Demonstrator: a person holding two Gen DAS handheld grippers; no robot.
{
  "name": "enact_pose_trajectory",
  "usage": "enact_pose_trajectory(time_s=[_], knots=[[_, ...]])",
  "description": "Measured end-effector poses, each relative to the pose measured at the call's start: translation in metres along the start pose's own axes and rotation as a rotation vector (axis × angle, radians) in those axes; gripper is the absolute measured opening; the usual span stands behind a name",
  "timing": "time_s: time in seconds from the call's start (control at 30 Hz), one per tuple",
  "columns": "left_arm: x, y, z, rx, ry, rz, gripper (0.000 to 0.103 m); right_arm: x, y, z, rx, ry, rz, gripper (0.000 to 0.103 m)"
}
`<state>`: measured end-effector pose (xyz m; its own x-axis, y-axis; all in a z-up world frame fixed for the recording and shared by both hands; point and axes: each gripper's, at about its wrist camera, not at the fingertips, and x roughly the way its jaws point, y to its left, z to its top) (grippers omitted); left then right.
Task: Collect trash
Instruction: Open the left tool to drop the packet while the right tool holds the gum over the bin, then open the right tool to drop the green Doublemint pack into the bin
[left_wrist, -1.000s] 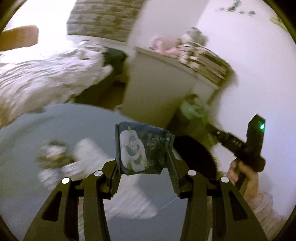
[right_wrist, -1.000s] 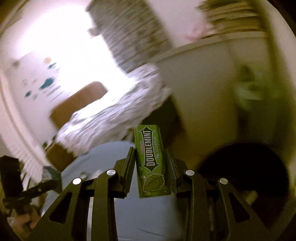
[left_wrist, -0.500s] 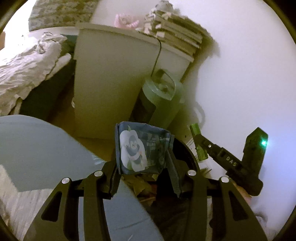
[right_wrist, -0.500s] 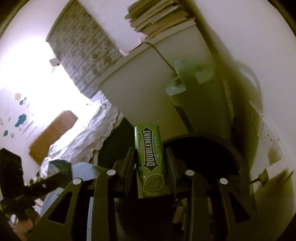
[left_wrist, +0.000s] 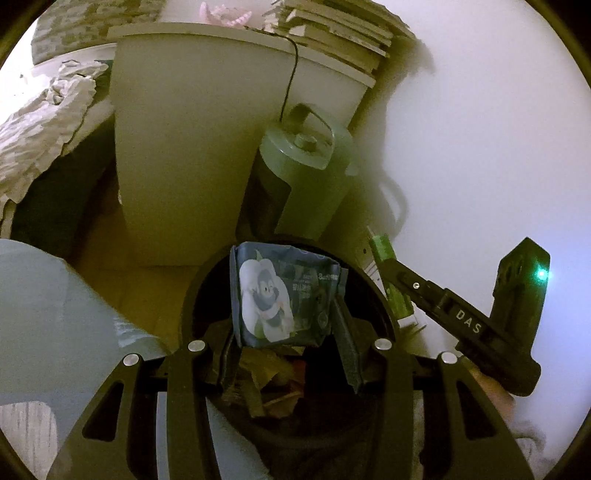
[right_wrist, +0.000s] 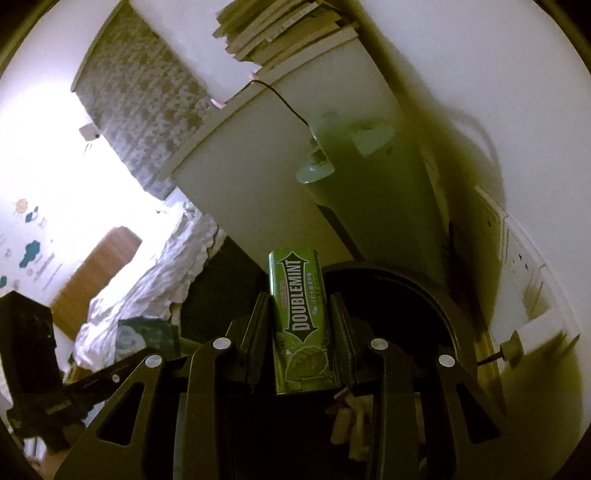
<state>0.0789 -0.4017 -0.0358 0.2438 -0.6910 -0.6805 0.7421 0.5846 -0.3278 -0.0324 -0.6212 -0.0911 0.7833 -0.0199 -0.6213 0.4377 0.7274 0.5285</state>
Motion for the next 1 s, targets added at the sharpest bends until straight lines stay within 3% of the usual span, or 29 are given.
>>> enact_pose_trajectory(time_s=[0.73, 0.8, 0.83, 0.87, 0.9, 0.93, 1.0], knots=[[0.025, -0.020, 0.004, 0.042, 0.029, 0.002, 0.041, 0.009, 0.000, -0.005, 0.033, 0.047, 0.014, 0.034], [0.024, -0.020, 0.004, 0.041, 0.029, 0.018, 0.042, 0.014, -0.001, -0.007, 0.047, 0.072, 0.012, 0.035], [0.023, -0.020, 0.004, 0.039, 0.031, 0.020, 0.044, 0.014, -0.001, -0.007, 0.055, 0.074, 0.011, 0.041], [0.021, -0.019, 0.004, 0.035, 0.032, 0.025, 0.054, 0.014, -0.002, -0.006, 0.062, 0.071, 0.015, 0.049], [0.017, -0.018, 0.004, 0.031, 0.022, 0.041, 0.070, 0.011, -0.002, -0.006, 0.074, 0.049, 0.017, 0.065], [0.012, -0.017, 0.003, 0.029, 0.006, 0.057, 0.077, 0.007, -0.003, -0.007, 0.082, 0.020, 0.014, 0.076], [-0.001, -0.014, 0.001, 0.016, -0.039, 0.084, 0.088, 0.002, -0.004, -0.006, 0.089, -0.012, 0.015, 0.077]])
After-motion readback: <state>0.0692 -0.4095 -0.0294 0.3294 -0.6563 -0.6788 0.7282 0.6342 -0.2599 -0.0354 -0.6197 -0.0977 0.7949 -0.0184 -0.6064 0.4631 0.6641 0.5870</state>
